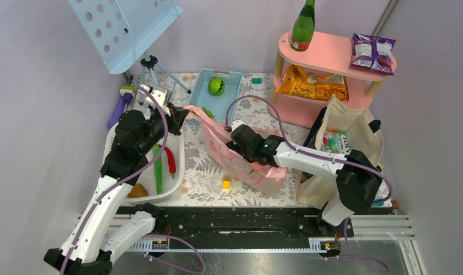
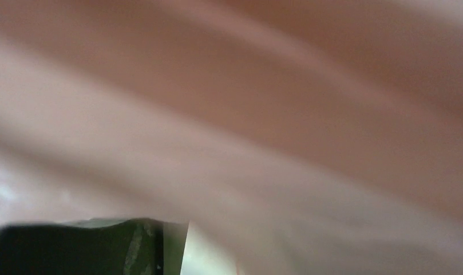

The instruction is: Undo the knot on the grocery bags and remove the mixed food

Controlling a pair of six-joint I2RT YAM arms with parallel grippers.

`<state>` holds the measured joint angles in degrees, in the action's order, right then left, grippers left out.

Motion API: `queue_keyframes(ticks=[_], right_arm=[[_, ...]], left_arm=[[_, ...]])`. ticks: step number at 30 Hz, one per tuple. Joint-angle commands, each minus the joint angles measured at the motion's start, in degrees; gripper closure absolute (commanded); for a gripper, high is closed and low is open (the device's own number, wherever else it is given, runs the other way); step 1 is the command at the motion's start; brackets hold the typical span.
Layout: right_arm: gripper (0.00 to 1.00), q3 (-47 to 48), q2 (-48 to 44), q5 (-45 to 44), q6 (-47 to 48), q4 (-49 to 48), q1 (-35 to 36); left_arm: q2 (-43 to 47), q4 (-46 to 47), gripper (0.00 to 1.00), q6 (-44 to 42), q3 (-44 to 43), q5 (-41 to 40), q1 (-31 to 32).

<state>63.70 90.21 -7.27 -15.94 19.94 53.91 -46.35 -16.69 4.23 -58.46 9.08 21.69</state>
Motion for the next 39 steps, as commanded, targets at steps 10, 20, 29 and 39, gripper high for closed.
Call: queue_keyframes(ticks=[10,20,29,39], right_arm=[[0.36,-0.32,7.74,-2.44,3.29,-2.52,4.19],[0.29,-2.84,12.19,-8.07,4.3,-3.86,4.27],[0.54,0.03,16.78,-12.14,3.76,-2.58,4.27],[1.0,-8.37,-5.07,-5.42,5.29,-12.24,4.27]], left_arm=[[-0.02,2.73,1.0,-0.3,-0.5,0.45,-0.27],[1.35,4.3,1.0,-0.53,0.64,0.29,-0.25],[1.52,4.9,1.0,-0.58,1.13,1.31,-0.25],[0.59,3.46,1.0,-2.03,0.65,-4.26,-0.3]])
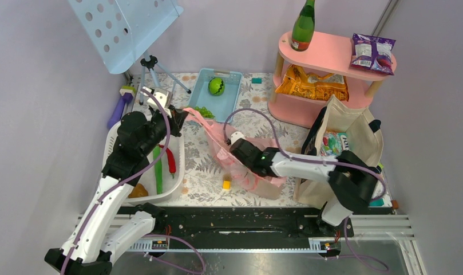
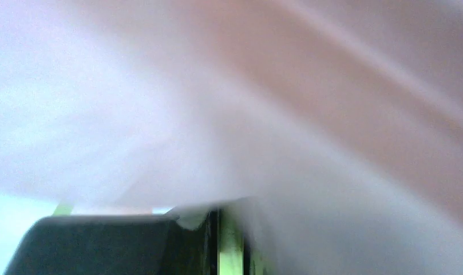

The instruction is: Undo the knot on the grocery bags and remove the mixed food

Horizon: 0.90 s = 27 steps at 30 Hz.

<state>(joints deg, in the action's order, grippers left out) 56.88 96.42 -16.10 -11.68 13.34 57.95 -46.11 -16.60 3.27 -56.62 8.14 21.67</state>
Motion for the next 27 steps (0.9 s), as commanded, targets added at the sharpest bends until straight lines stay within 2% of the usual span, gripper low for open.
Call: queue_keyframes(ticks=[1,9,13,15,19,27], right_arm=[[1.0,-2.11,-13.47,3.81,1.17,-6.17,0.25],[1.0,-4.41,-25.1,-1.44,1.22,-6.02,0.25],[1.0,-6.08,-31.28,-1.12,0.22,-9.71,0.24],[1.0,-6.41,-33.86,0.33,0.22,-11.39,0.26],[1.0,-2.98,-36.19,2.46,0.27,-9.84,0.23],[1.0,2.92,-39.23,5.53,-0.47,-11.47,0.23]], left_arm=[[0.24,3.33,1.0,-1.15,-1.2,-3.54,-0.23],[-0.01,2.74,1.0,-2.15,-1.3,-5.93,-0.23],[-0.99,2.03,1.0,-2.29,-1.74,-7.77,-0.23],[-2.6,1.07,1.0,-1.3,-2.59,-11.6,-0.23],[-5.96,-1.85,1.0,0.44,-4.51,-16.59,-0.3],[-7.11,-2.23,1.0,1.39,-4.86,-14.29,-0.25]])
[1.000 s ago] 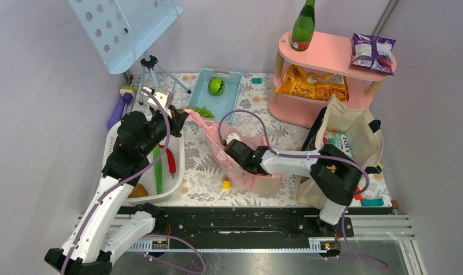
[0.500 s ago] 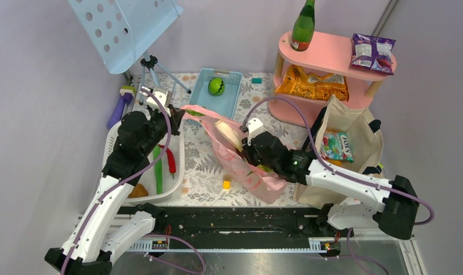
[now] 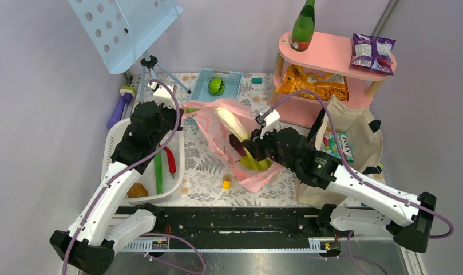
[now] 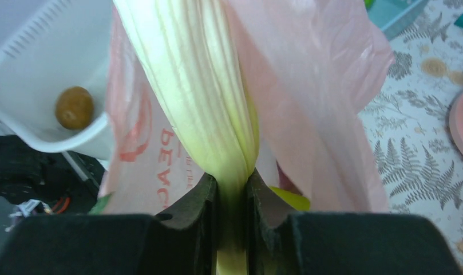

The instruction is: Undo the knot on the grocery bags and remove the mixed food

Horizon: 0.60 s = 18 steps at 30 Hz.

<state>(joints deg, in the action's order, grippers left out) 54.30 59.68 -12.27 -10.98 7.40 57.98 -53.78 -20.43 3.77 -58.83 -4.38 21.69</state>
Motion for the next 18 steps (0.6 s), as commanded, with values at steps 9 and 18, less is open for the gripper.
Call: queue_keyframes(ticks=[9,18], right_arm=[[1.0,5.26,2.88,1.66,-4.28,-7.78,0.12],[1.0,3.02,0.52,2.66,-10.61,-14.07,0.13]], left_arm=[[2.93,6.16,1.0,3.13,-1.87,7.23,-0.32],[2.34,4.98,0.31,3.03,-3.49,10.8,-0.34]])
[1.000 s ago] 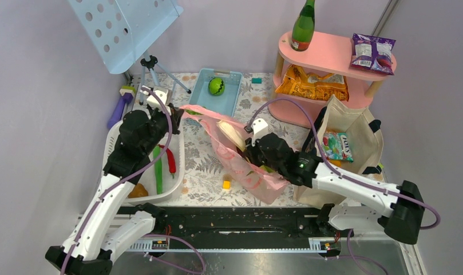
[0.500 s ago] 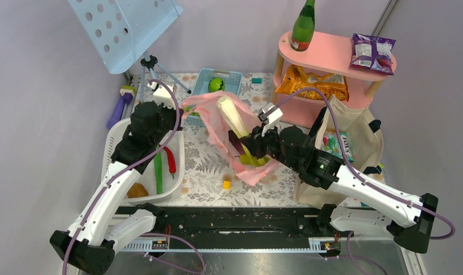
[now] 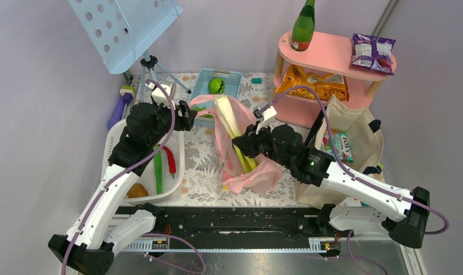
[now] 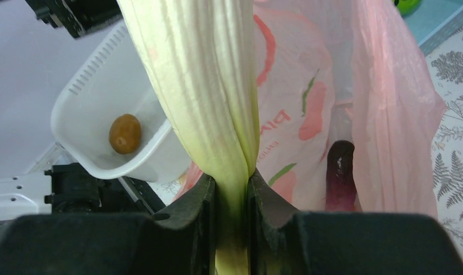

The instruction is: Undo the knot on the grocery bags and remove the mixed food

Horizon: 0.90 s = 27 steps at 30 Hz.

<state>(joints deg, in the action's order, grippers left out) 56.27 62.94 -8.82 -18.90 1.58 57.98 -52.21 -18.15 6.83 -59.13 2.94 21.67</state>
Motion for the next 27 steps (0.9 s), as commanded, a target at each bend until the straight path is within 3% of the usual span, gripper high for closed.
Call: queue_keyframes(ticks=[1,3,5,9,12,17,27], right_arm=[[1.0,1.63,-2.88,-1.35,-2.41,-9.14,0.12],[1.0,3.35,-2.73,-1.54,-1.14,-11.12,0.13],[1.0,5.73,-2.03,-1.47,0.09,-12.3,0.14],[1.0,11.02,0.0,1.67,2.0,-14.3,0.12],[1.0,14.26,1.78,5.98,1.41,-16.57,0.15],[1.0,17.58,4.81,12.36,0.45,-18.78,0.15],[1.0,21.44,8.75,19.96,-1.25,-15.4,0.21]], left_arm=[[1.28,2.5,0.19,-0.26,-3.59,3.6,-0.34],[2.81,2.07,0.06,-0.48,-4.47,3.59,-0.27],[5.17,1.76,0.01,-0.86,-5.22,4.57,-0.25],[9.86,2.62,0.01,-0.11,-6.1,10.74,-0.23],[10.63,3.62,0.01,5.0,-8.16,17.42,-0.24],[9.39,15.7,0.01,16.91,-7.04,30.55,-0.24],[2.93,26.76,0.01,26.97,-4.32,38.33,0.2]])
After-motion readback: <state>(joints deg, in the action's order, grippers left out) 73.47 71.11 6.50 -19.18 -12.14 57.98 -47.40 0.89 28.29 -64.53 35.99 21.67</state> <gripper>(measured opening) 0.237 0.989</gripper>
